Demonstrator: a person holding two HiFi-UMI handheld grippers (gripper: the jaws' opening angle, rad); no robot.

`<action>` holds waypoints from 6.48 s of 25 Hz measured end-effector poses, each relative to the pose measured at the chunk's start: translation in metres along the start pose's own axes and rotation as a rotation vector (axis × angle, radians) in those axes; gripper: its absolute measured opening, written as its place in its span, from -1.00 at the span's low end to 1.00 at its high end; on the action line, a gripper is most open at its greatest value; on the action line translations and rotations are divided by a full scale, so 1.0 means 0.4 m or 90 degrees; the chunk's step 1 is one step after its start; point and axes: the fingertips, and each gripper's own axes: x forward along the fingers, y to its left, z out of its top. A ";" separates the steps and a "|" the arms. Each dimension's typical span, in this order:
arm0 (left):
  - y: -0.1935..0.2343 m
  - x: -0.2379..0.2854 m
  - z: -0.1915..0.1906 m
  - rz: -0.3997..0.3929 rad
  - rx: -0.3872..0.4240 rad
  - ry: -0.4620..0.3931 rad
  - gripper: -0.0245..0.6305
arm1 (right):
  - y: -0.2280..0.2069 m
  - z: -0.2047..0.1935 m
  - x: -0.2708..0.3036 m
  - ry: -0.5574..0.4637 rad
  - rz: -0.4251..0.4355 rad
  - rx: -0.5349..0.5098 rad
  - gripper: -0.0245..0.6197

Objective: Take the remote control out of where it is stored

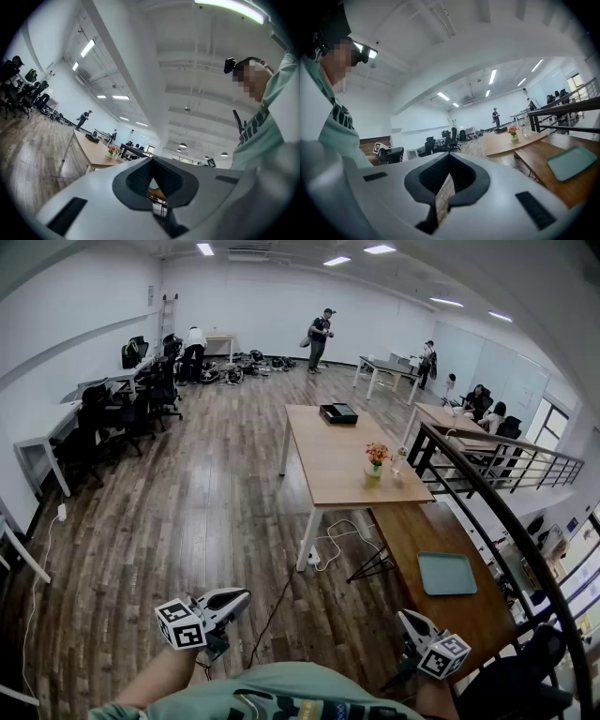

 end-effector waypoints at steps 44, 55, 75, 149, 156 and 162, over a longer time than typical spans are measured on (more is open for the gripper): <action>0.271 -0.173 0.073 0.033 -0.029 -0.014 -0.93 | 0.108 0.035 0.346 0.019 0.011 -0.058 -0.92; 0.314 0.017 0.120 0.123 -0.002 -0.033 -0.93 | -0.141 0.098 0.527 0.016 0.125 -0.015 -0.92; 0.354 0.356 0.171 0.215 0.029 -0.047 -0.93 | -0.509 0.171 0.727 0.034 0.246 -0.004 -0.92; 2.151 2.019 0.607 -0.184 0.434 0.344 -0.93 | -1.607 0.514 1.949 0.023 -0.076 0.009 -0.92; 2.565 2.444 0.557 -0.253 0.517 0.436 -0.93 | -1.840 0.556 2.221 0.011 -0.131 0.023 -0.92; 2.807 2.711 0.520 -0.314 0.672 0.531 -0.86 | -1.960 0.530 2.378 0.049 -0.141 0.067 -0.92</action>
